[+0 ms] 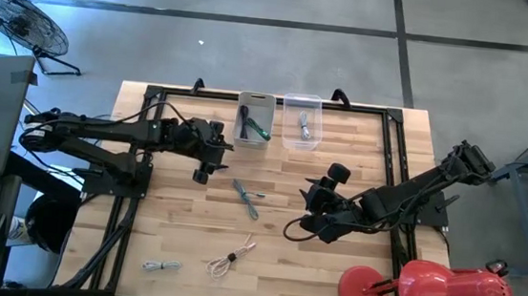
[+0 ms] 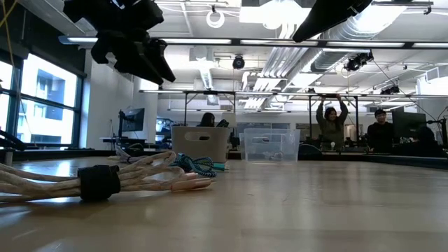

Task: Pick & Place USB Port
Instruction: Put the purple charger cable into the transparent bin

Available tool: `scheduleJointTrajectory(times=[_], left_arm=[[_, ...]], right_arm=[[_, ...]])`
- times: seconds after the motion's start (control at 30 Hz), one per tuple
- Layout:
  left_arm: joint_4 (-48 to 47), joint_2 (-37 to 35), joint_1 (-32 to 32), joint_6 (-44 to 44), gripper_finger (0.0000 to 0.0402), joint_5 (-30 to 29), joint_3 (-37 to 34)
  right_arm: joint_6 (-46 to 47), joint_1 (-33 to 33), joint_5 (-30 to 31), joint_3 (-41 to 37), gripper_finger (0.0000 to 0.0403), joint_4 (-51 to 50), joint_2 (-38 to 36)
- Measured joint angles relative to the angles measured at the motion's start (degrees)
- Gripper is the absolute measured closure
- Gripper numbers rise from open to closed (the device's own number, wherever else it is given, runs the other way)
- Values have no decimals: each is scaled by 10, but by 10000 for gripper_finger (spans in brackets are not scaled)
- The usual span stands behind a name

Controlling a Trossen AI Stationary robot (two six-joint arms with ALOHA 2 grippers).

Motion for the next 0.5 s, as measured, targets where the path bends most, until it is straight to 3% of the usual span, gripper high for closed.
scheduleJointTrajectory(times=[0.33,0.5], left_arm=[[-77,8,0,-34,160,-54,0],[-102,13,0,-59,160,-51,0]], right_arm=[[0,0,-1,0,254,-2,0],[0,0,0,0,254,-2,0]])
